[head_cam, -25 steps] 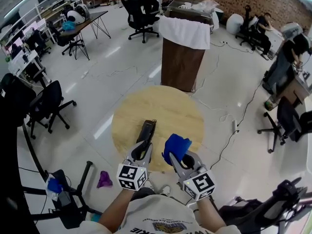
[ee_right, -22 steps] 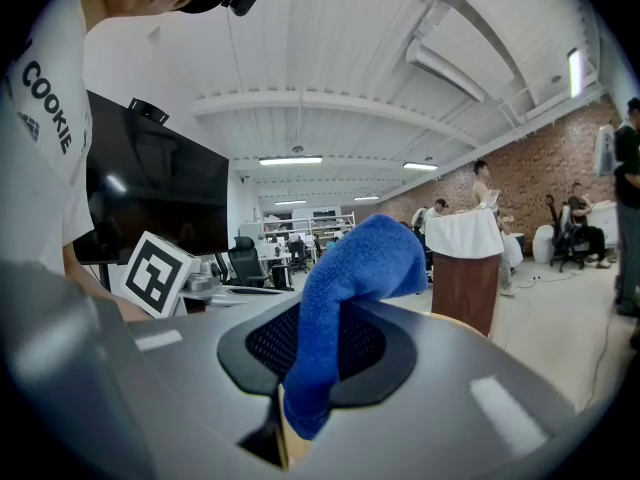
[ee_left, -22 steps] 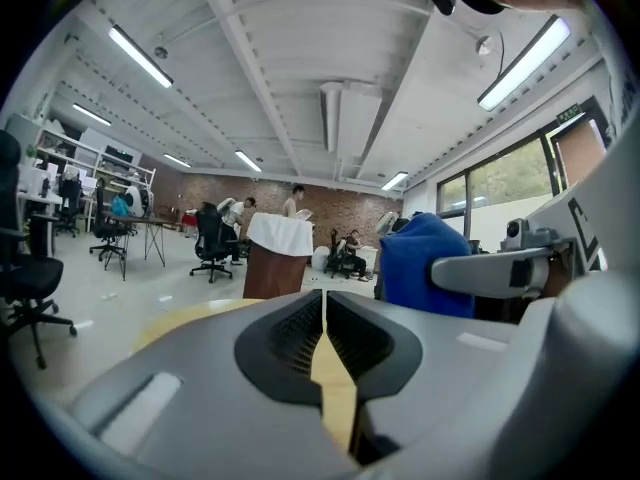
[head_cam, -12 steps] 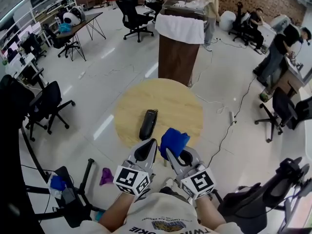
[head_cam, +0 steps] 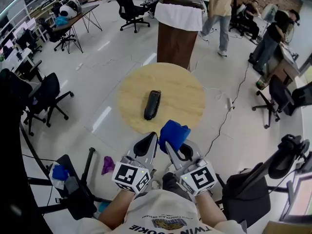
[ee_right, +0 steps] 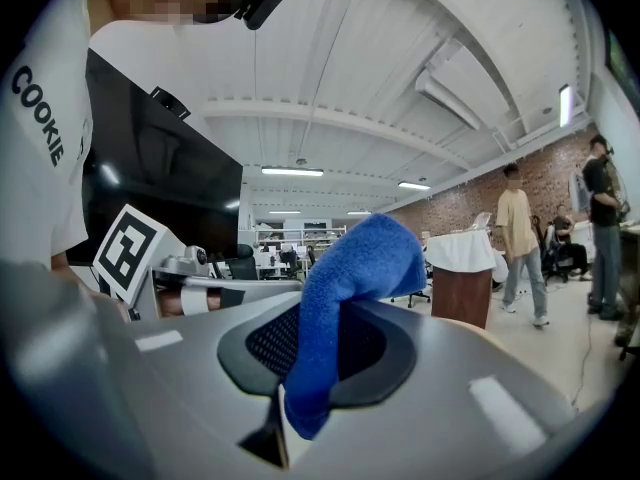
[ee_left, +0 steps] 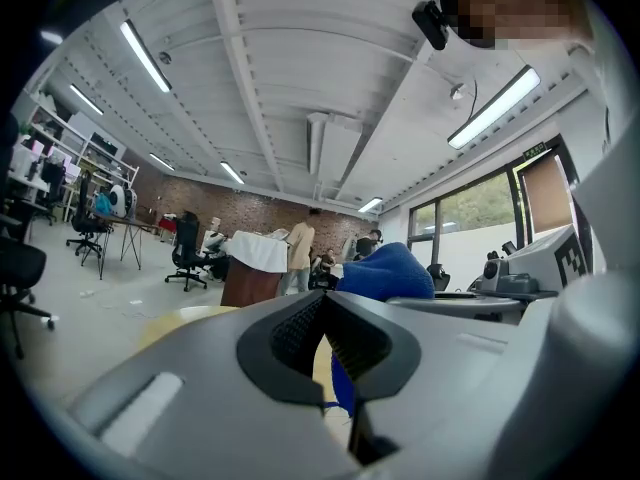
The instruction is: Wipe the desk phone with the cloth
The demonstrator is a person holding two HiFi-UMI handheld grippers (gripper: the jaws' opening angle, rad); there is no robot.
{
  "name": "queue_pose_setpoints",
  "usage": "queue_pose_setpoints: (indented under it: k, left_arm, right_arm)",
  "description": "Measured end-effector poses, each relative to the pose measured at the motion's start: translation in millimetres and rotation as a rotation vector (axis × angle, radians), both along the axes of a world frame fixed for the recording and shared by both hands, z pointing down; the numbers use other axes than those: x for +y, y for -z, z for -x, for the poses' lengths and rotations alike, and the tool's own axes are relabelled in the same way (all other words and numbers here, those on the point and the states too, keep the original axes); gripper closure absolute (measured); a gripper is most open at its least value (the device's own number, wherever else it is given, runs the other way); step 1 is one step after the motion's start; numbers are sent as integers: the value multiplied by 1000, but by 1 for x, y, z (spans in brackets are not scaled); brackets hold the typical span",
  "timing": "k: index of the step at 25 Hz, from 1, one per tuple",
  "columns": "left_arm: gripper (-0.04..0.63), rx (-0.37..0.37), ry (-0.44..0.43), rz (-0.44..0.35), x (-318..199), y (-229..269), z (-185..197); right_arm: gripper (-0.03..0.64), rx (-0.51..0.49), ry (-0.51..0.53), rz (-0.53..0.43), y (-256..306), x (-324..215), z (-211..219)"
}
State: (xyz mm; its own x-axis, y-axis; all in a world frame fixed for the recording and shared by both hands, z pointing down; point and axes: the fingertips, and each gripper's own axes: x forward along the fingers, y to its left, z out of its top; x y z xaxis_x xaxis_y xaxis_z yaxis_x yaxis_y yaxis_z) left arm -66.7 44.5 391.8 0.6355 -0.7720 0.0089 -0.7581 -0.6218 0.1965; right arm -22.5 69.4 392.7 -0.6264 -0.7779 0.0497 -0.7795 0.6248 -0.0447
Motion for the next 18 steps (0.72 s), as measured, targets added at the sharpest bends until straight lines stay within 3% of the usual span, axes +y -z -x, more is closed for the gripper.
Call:
queue_pose_setpoints:
  k: [18]
  left_arm:
    - [595,-19,-10,-9,23,0,5]
  right_arm:
    - [558,8,-40,-16,3,29,4]
